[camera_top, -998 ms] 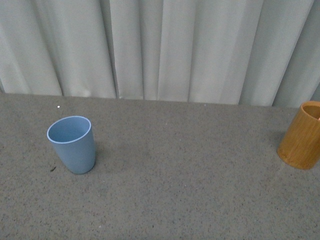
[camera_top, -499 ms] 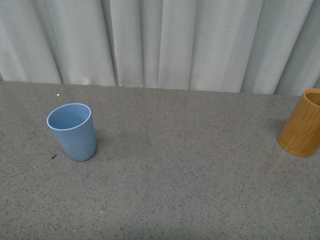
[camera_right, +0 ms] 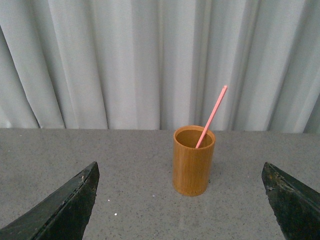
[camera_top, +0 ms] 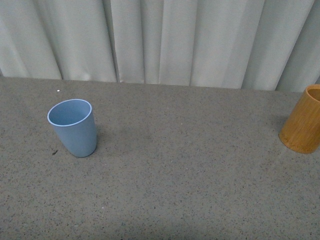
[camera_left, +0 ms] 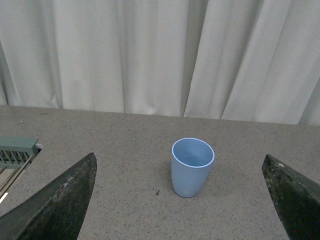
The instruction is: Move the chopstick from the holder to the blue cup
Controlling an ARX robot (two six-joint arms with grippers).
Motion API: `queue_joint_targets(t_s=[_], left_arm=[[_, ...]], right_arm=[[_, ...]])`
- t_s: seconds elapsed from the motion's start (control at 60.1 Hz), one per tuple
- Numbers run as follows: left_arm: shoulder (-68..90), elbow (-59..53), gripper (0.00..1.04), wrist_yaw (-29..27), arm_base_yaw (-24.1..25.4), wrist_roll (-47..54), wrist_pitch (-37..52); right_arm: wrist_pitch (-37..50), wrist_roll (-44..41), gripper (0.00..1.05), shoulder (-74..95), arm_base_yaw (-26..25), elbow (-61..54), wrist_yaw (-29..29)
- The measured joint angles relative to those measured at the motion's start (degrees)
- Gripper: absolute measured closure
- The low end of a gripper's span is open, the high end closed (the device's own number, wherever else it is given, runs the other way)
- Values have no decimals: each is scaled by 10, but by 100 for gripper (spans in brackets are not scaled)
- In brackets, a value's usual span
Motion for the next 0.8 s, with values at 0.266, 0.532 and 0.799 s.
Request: queue_joint_targets(t_s=[0.266, 0.532, 0.799], left_arm=[[0, 0, 7, 0, 0, 0, 0], [0, 0, 7, 0, 0, 0, 0], [0, 0, 7, 0, 0, 0, 0]], right_arm=[[0, 0, 9, 0, 0, 0, 0], [0, 0, 9, 0, 0, 0, 0], [0, 0, 9, 0, 0, 0, 0]])
